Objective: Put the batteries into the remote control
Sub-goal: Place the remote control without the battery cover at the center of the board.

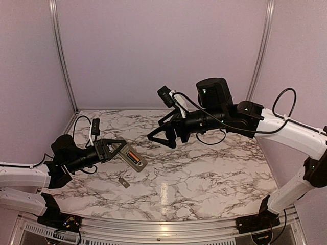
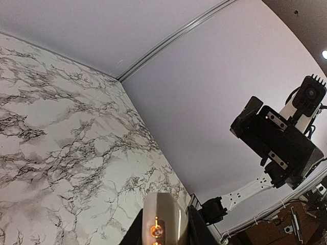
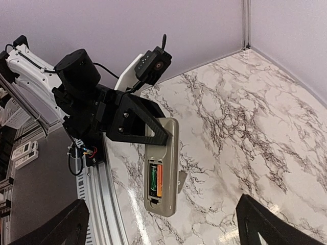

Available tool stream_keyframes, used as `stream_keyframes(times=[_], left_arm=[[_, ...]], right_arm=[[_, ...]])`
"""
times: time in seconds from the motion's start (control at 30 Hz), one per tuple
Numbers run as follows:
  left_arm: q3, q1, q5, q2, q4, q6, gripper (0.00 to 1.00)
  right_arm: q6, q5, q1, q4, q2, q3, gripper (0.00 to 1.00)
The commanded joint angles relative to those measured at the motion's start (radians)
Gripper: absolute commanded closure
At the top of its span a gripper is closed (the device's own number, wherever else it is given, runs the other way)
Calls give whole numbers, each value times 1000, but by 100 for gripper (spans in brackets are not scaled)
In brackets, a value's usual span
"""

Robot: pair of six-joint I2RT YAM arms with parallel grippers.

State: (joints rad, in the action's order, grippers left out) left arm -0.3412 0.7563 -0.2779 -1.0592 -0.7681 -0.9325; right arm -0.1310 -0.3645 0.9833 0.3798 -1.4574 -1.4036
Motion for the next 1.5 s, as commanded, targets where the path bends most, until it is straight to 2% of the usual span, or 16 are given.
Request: stream_keyframes(times=[0.0, 0.07, 0.17, 0.33, 0.57, 1.0, 1.47], left_arm=[[-43, -4, -88, 21, 95, 106, 100], [-68, -4, -116, 5, 153, 152, 100], [-101, -5, -172, -48, 193, 199, 97], [-125, -4, -265, -172, 106, 173, 98], [-210, 15, -365, -393, 18, 160, 97], [-408, 40, -422, -678, 95, 244, 93], [-527, 41, -498, -892, 87, 264, 87]], right_arm=[[39, -46, -9, 10, -50, 2, 4], [43, -78, -14, 50, -85, -25, 9], [29, -103, -38, 52, -81, -8, 10], [-54, -233, -123, -36, -42, 142, 20], [-93, -236, -188, -92, 16, 283, 26], [-105, -229, -250, -124, 53, 405, 27], [-92, -261, -269, -158, 30, 452, 27]])
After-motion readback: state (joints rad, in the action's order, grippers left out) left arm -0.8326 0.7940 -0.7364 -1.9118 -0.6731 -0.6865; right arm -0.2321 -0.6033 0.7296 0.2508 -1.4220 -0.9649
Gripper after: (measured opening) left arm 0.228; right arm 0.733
